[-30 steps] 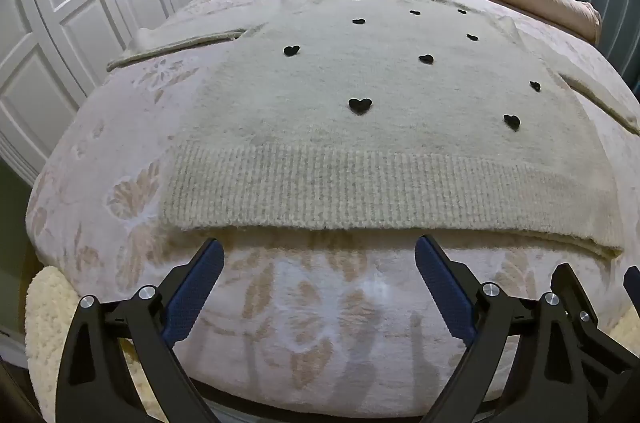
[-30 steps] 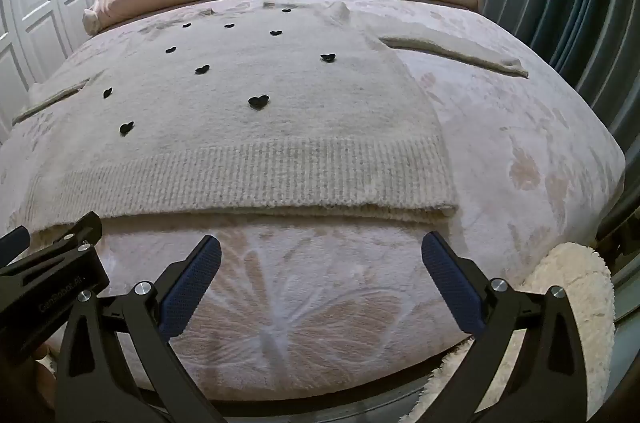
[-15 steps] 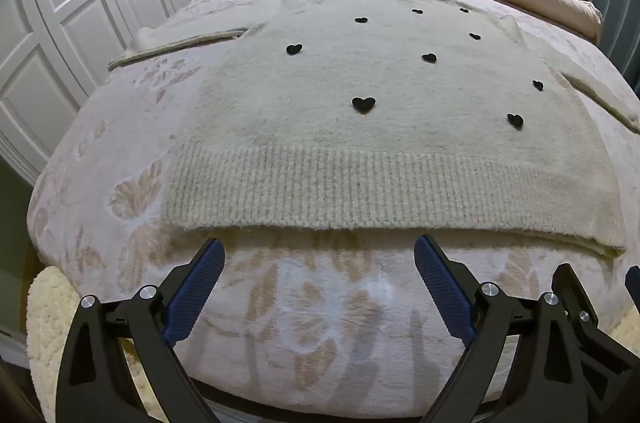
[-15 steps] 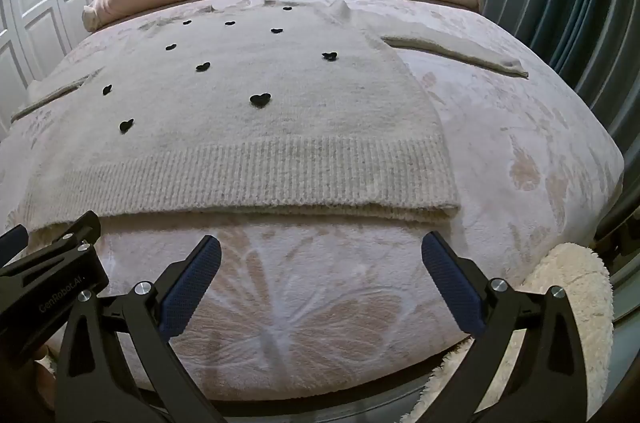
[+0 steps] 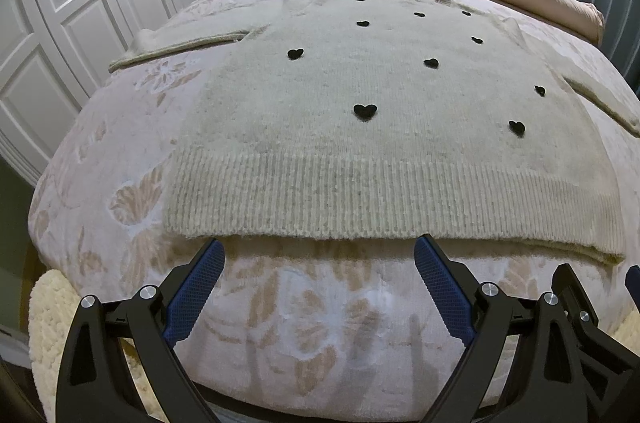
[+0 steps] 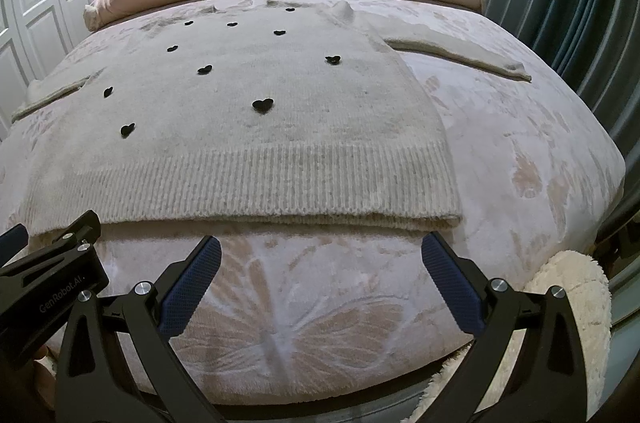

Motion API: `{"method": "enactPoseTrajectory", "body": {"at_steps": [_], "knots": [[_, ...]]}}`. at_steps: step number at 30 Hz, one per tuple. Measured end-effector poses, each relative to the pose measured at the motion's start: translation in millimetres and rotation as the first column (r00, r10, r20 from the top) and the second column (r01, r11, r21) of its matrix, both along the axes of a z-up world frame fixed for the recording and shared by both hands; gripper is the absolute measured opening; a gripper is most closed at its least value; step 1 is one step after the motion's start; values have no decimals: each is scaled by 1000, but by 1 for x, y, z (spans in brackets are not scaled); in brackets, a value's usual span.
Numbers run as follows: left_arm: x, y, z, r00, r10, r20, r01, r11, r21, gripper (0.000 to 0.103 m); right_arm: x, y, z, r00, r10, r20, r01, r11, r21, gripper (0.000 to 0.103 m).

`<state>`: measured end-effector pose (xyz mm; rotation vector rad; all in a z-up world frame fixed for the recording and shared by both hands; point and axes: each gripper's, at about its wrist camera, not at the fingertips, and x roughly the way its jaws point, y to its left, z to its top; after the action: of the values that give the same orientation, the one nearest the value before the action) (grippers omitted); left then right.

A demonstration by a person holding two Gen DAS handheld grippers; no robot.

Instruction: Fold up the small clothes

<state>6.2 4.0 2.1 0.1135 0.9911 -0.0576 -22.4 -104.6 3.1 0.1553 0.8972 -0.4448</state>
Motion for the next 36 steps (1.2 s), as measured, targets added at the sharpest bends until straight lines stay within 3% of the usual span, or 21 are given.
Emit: {"method": "enactPoseTrajectory", "body": {"at_steps": [36], "knots": [[7, 0, 3, 1000, 15, 3, -15, 1000, 0, 93, 6, 0, 2, 1000, -1, 2, 1, 1000, 5, 98]]}}
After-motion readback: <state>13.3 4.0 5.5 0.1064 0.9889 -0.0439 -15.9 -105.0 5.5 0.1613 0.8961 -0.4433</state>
